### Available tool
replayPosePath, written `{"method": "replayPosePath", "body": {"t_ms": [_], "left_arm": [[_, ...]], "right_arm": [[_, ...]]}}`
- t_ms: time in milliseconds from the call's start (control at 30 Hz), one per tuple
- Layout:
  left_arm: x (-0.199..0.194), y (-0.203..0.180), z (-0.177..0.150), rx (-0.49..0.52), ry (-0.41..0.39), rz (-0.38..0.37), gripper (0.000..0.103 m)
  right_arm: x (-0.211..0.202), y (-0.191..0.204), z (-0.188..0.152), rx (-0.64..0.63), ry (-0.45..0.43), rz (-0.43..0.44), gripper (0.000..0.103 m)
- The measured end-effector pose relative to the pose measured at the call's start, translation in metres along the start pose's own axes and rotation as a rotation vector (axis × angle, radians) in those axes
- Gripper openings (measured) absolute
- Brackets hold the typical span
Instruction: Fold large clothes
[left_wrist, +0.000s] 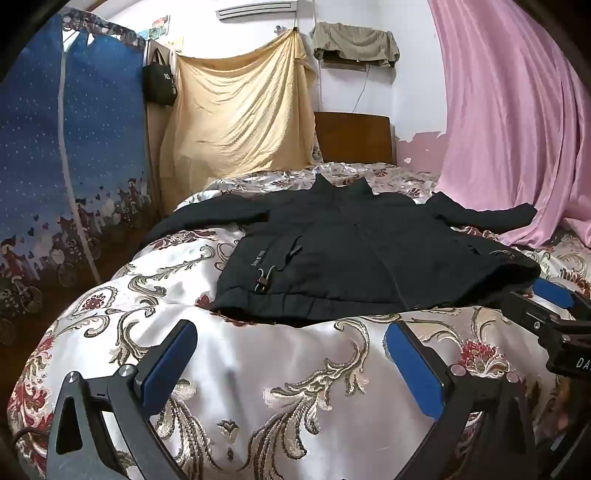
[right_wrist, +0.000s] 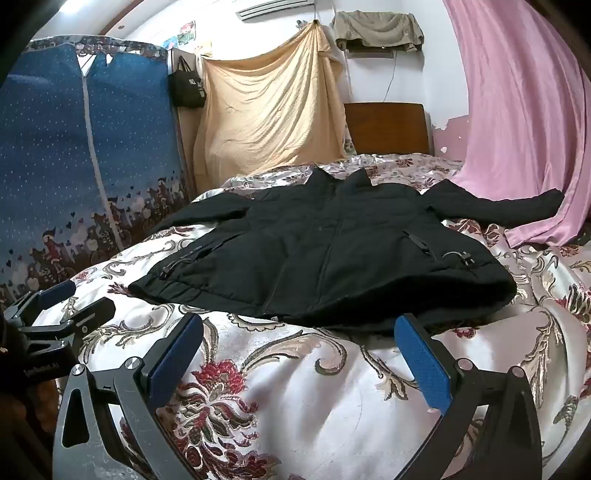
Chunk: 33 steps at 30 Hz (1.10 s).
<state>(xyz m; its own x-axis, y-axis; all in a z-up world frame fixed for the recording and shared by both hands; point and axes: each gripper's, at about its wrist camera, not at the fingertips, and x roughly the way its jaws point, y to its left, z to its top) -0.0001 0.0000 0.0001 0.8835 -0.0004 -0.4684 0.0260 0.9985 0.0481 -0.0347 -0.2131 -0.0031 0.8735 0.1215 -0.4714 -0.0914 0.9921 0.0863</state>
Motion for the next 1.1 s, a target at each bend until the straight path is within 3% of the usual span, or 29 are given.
{"method": "replayPosePath", "body": {"t_ms": [1100], "left_arm": [[0.0, 0.0003, -0.0001, -0.01, -0.002, -0.005, 0.103]], "right_arm": [[0.0, 0.0, -0.0022, 0.005, 0.005, 0.002, 0.102]]}}
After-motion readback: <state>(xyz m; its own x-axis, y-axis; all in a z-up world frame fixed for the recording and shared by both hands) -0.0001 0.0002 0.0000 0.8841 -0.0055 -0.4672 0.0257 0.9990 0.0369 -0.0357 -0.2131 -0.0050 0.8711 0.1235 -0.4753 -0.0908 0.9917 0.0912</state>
